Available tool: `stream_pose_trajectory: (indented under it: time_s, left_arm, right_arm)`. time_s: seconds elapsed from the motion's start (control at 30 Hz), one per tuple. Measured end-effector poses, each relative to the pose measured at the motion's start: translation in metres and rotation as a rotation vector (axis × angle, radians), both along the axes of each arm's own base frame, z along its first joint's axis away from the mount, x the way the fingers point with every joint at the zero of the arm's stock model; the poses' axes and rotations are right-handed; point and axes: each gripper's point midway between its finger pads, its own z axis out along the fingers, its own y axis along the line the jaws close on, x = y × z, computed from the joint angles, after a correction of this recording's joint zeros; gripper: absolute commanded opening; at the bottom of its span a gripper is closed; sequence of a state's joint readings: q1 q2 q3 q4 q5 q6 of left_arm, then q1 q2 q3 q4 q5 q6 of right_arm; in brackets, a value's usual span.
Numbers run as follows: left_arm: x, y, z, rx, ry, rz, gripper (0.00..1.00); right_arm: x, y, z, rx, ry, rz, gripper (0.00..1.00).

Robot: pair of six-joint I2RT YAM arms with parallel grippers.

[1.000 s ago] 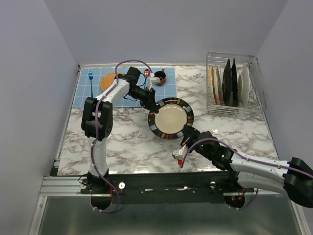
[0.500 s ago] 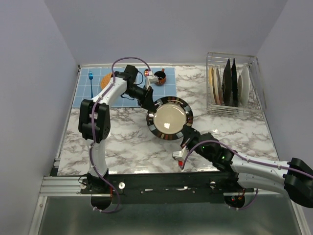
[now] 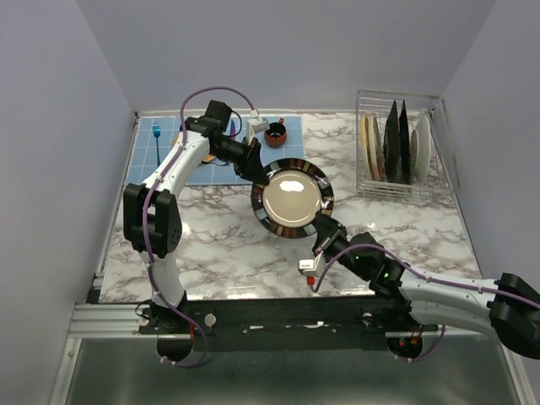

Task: Unload the plates from the dish rack
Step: Unload the plate from the dish rack.

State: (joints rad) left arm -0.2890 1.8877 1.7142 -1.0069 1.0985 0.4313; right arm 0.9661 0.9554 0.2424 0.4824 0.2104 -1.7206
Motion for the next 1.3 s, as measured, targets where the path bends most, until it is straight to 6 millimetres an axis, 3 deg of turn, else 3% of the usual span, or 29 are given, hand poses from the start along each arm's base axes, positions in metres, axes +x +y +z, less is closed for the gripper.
stream_pose_trajectory:
  time_s: [0.13,0.4,0.47,0.5,0.63,0.97,1.07,1.17,1.2,1.3]
  left_arm:
    - [0.0,-0.002,0.01,-0.022,0.019,0.011,0.0]
    - [0.0,-0.007,0.026,-0.072,0.091,0.044,0.0]
    - [0.0,-0.009,0.031,-0.083,0.102,0.056,0.0]
    - [0.0,-0.01,0.033,-0.086,0.105,0.062,0.0]
    - [0.0,-0.01,0.042,-0.097,0.108,0.083,0.0]
    - [0.002,-0.008,0.026,-0.046,0.073,0.089,0.0]
    - [0.004,-0.01,0.017,-0.03,0.078,0.087,0.15]
    - [0.007,-0.012,0.006,-0.016,0.104,0.088,0.23]
    - [0.008,-0.013,0.002,-0.013,0.114,0.088,0.32]
    - [0.009,-0.013,-0.004,-0.006,0.141,0.094,0.35]
  right_arm:
    - [-0.001,0.0,0.003,0.028,-0.018,0.004,0.08]
    - [-0.002,-0.002,0.008,0.062,-0.039,0.005,0.09]
    - [-0.003,-0.002,0.01,0.072,-0.046,0.006,0.07]
    - [-0.003,-0.002,0.011,0.077,-0.05,0.006,0.01]
    - [-0.003,-0.002,0.016,0.092,-0.063,0.006,0.01]
    - [-0.003,-0.001,0.015,0.08,-0.068,0.012,0.01]
    - [-0.003,-0.001,0.01,0.056,-0.06,0.013,0.01]
    - [-0.003,-0.001,0.002,0.026,-0.044,0.014,0.01]
    - [-0.003,-0.001,0.0,0.019,-0.04,0.014,0.01]
    - [-0.002,-0.001,-0.004,0.001,-0.039,0.014,0.01]
